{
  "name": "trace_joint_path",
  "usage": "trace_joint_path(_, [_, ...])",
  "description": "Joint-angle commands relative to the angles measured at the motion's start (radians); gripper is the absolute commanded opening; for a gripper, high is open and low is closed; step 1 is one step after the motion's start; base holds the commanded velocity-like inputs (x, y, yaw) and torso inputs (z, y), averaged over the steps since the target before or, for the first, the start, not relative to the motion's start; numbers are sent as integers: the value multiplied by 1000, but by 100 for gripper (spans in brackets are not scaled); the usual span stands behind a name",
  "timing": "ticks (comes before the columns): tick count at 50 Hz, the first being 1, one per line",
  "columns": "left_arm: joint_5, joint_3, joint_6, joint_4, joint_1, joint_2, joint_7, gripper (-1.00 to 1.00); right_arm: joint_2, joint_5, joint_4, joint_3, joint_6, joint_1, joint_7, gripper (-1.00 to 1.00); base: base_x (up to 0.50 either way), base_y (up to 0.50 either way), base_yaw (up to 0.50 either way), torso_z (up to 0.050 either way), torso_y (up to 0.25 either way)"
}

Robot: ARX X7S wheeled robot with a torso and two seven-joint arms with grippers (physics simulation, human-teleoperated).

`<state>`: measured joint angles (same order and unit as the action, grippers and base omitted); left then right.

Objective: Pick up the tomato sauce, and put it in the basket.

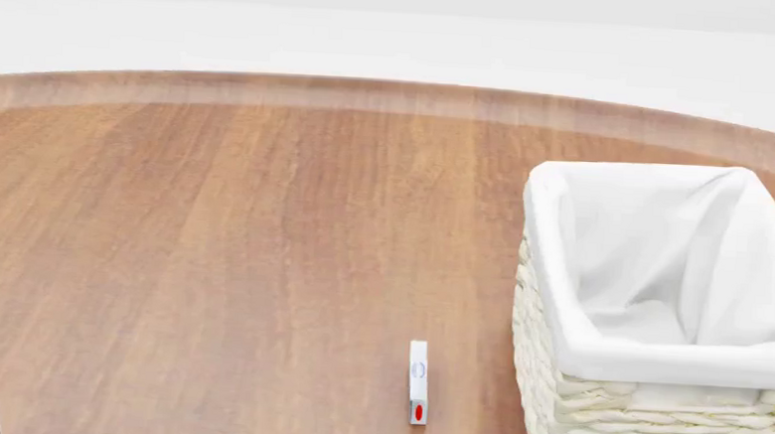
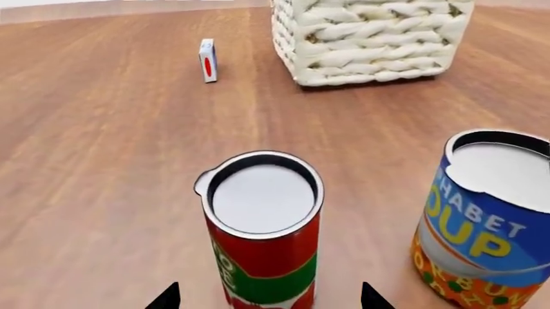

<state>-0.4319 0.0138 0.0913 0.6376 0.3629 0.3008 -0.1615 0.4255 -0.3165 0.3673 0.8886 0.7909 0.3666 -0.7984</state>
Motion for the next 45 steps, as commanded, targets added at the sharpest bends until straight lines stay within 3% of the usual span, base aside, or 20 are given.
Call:
trace_joint_path(1, [-5, -1, 10, -10, 4, 3, -2, 100, -20, -60, 51, 8, -18, -49, 61, 100, 0, 0, 0, 0, 0])
trace_joint_path(33, [-11, -5, 27, -22, 9, 15, -10, 100, -30, -188, 103, 13, -67, -126, 193, 100, 0, 0, 0, 0, 0])
trace_joint_path(34, [-11, -5, 27, -22, 8, 15, -11, 100, -30, -207, 100, 16, -56, -125, 218, -100, 0, 0, 0, 0, 0])
trace_joint_path(45, [-8, -2, 36, -30, 12, 16, -12, 100, -8, -186, 43, 23, -78, -115, 199, -100, 0, 0, 0, 0, 0])
